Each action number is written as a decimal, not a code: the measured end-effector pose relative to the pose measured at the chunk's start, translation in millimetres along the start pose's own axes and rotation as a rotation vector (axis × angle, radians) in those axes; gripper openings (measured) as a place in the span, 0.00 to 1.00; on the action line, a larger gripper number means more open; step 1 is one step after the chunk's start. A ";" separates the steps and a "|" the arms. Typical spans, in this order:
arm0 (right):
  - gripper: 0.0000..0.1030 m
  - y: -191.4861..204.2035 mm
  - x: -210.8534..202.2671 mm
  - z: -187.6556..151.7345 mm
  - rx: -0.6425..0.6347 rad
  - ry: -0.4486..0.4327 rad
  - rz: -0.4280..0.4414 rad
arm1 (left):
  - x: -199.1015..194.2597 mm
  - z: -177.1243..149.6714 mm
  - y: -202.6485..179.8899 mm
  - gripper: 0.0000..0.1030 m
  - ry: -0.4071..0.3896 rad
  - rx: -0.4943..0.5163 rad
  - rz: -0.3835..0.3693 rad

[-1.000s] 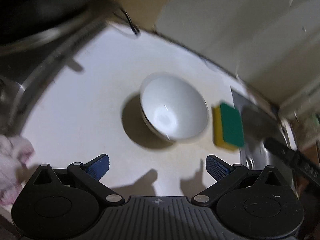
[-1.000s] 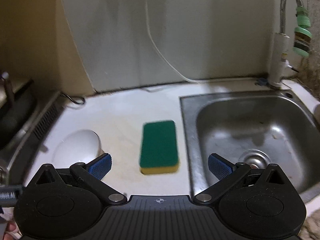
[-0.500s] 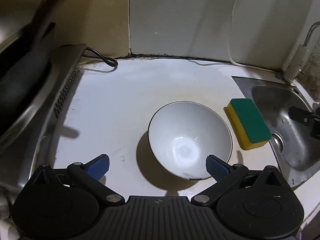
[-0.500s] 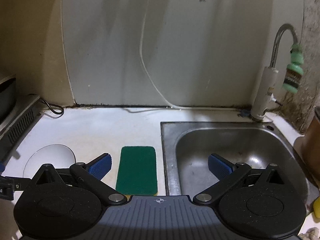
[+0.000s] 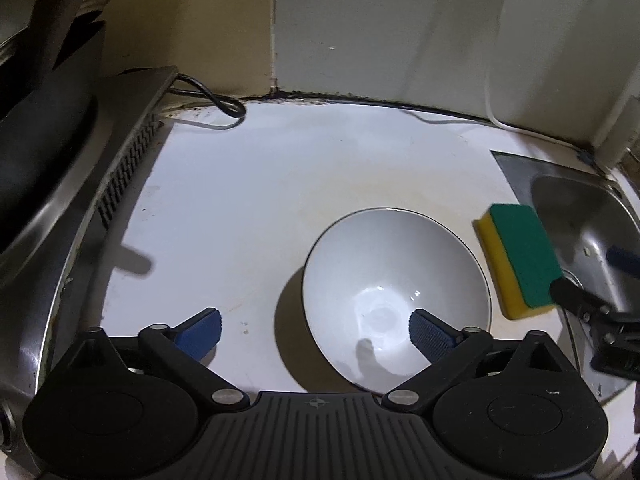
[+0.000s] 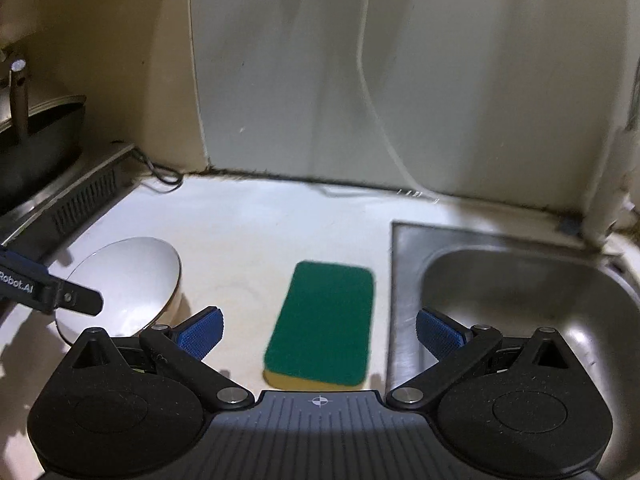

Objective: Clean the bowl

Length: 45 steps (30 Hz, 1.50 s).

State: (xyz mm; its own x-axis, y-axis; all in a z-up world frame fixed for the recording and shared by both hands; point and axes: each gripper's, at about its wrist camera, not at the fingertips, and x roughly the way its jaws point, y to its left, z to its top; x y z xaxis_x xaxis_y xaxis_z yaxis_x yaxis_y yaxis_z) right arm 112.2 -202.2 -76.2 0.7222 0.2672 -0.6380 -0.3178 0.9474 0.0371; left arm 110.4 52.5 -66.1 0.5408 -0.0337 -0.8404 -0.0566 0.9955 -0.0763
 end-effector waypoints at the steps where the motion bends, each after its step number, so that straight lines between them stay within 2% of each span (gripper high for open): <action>1: 1.00 1.0 7.2 1.5 -0.015 0.018 0.003 | 0.3 0.5 0.4 0.86 -0.001 -0.007 0.002; 3: 1.00 3.7 20.8 3.8 -0.046 0.047 -0.001 | 1.9 1.4 0.1 0.80 0.000 -0.007 0.014; 8: 1.00 12.3 58.3 -1.9 -0.101 0.102 -0.051 | 9.1 2.3 -2.0 0.72 0.019 0.001 0.039; 11: 1.00 8.4 74.0 -6.5 -0.077 0.132 -0.070 | 13.1 2.8 -2.9 0.54 0.030 0.005 0.043; 12: 1.00 6.8 78.0 -8.1 -0.069 0.140 -0.072 | 14.9 3.1 -2.3 0.45 0.038 0.000 0.038; 15: 1.00 4.7 84.9 -10.5 -0.060 0.139 -0.068 | 18.3 2.5 -1.5 0.36 0.054 -0.012 0.022; 20: 1.00 5.1 85.5 -9.9 -0.048 0.131 -0.066 | 22.5 1.4 -1.6 0.36 0.071 -0.012 0.006; 22: 1.00 4.5 82.5 -10.1 -0.033 0.123 -0.063 | 23.1 1.3 -2.2 0.31 0.072 -0.008 0.002; 23: 0.96 2.4 80.4 -10.7 -0.017 0.111 -0.056 | 23.4 1.4 -2.2 0.29 0.072 -0.008 -0.001; 25: 0.71 1.2 79.2 -10.3 -0.004 0.107 -0.040 | 23.9 1.9 -1.3 0.24 0.074 -0.007 -0.007; 26: 0.70 0.2 78.3 -10.1 0.004 0.104 -0.033 | 23.7 2.0 -1.2 0.23 0.073 -0.005 -0.011; 32: 0.68 -3.7 58.7 -7.7 0.030 0.046 -0.019 | 22.5 1.6 -2.0 0.20 0.063 0.014 -0.019; 36: 0.68 1.9 28.5 3.6 0.043 -0.009 0.079 | 21.9 0.5 -1.8 0.20 0.051 0.031 -0.024; 39: 0.68 31.6 -0.2 28.0 -0.121 -0.068 0.167 | 21.5 -0.6 -1.7 0.20 0.040 0.043 -0.027; 40: 0.68 35.4 -2.8 30.3 -0.141 -0.071 0.176 | 21.5 -0.9 -1.1 0.20 0.037 0.043 -0.031; 43: 0.68 78.0 -1.7 42.1 -0.356 0.021 0.297 | 20.9 -1.6 1.1 0.20 0.030 0.049 -0.042; 45: 0.68 96.9 0.6 41.6 -0.469 0.073 0.317 | 20.9 -1.5 3.3 0.20 0.028 0.050 -0.045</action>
State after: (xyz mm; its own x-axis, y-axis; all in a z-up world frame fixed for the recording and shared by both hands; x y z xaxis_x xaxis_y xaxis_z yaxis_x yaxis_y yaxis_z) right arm 107.4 -102.8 -40.9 0.5080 0.4974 -0.7032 -0.7631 0.6386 -0.0995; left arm 120.2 54.9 -84.7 0.5181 -0.0803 -0.8515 0.0094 0.9961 -0.0882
